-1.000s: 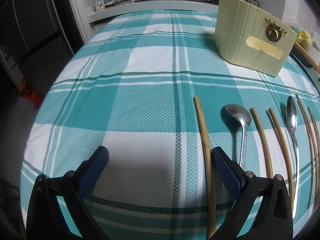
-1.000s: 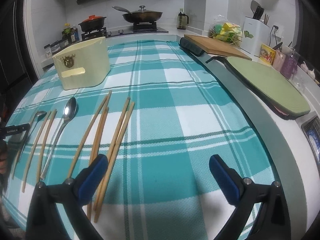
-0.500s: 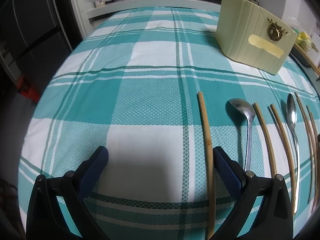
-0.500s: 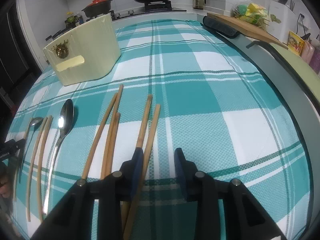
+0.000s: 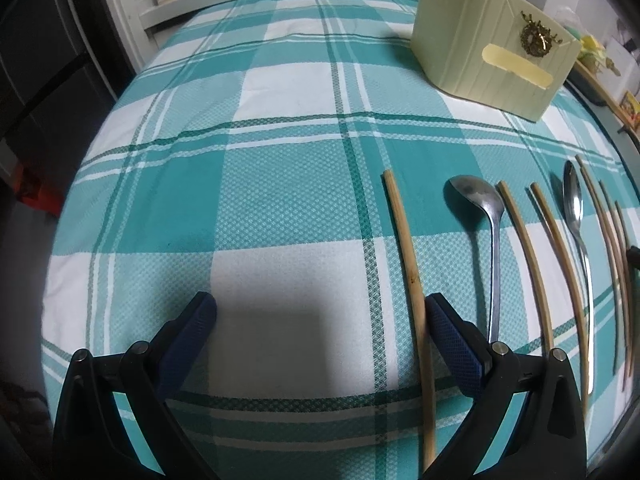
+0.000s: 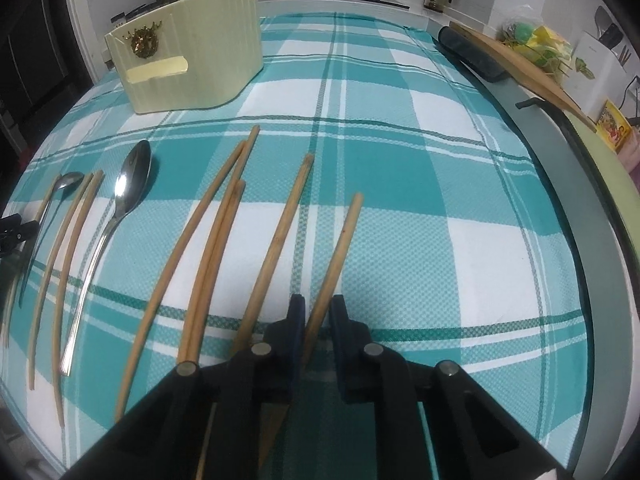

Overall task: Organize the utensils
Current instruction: 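Lower and grasp a wooden chopstick with the right tool while the left tool grasps another chopstick, then carry both chopsticks into the cream holder and open both tools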

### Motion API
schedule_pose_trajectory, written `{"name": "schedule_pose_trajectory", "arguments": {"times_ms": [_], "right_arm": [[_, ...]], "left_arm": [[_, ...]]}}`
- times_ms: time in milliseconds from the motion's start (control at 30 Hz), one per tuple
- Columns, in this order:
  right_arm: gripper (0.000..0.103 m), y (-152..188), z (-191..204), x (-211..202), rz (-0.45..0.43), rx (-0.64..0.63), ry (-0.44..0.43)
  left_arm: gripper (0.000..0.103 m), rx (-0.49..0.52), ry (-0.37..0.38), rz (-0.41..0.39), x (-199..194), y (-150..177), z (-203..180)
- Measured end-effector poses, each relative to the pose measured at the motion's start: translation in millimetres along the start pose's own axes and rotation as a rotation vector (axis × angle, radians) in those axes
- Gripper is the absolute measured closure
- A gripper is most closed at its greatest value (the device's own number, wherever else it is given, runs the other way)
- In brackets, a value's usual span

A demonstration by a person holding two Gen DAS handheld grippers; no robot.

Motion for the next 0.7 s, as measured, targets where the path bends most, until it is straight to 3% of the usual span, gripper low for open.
{"name": "schedule_pose_trajectory", "arguments": {"times_ms": [133,200,267,300,367,433,600,700], "right_arm": [[0.09,-10.5,-0.1,7.5,0.013,-0.001,-0.004],[0.09,-16.5,-0.1,11.5,0.024,0.003,-0.008],[0.09,-22.0,1.5,14.6,0.029,0.004,-0.013],[0.09,-25.6,2.3,17.0,0.033,0.003,-0.015],[0.09,-31.9,4.4,19.5,0.037,0.001,-0.017],[0.092,-39.5,5.8,23.7,0.04,0.008,-0.034],[0.096,-58.7,3.9,35.0,0.038,0.049,-0.069],[0.096,-65.3,-0.2,35.7,0.032,0.092,-0.103]], "left_arm": [[0.002,-0.009,-0.004,0.042,7.5,-11.1,-2.9],[0.011,0.004,-0.001,0.046,8.9,-17.1,-8.8],[0.036,0.024,0.018,0.058,9.2,-22.9,-19.5],[0.043,0.038,0.028,0.066,9.6,-25.2,-25.6],[0.076,0.078,0.042,0.087,11.8,-28.3,-38.4],[0.093,0.118,0.021,0.1,13.8,-30.6,-48.9],[0.099,0.12,0.03,0.069,13.5,-37.7,-51.1],[0.099,0.103,0.048,-0.011,-7.7,-46.0,-49.8]]}}
Point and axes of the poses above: each gripper's, at about its wrist camera, not at the fingertips, and x roughly the way its jaws point, z to its left, y to its underside, the point moved 6 cm from there along x, roughly the way its jaws point, and after that the axes turned 15 degrees about y, right-handed, at the moved point
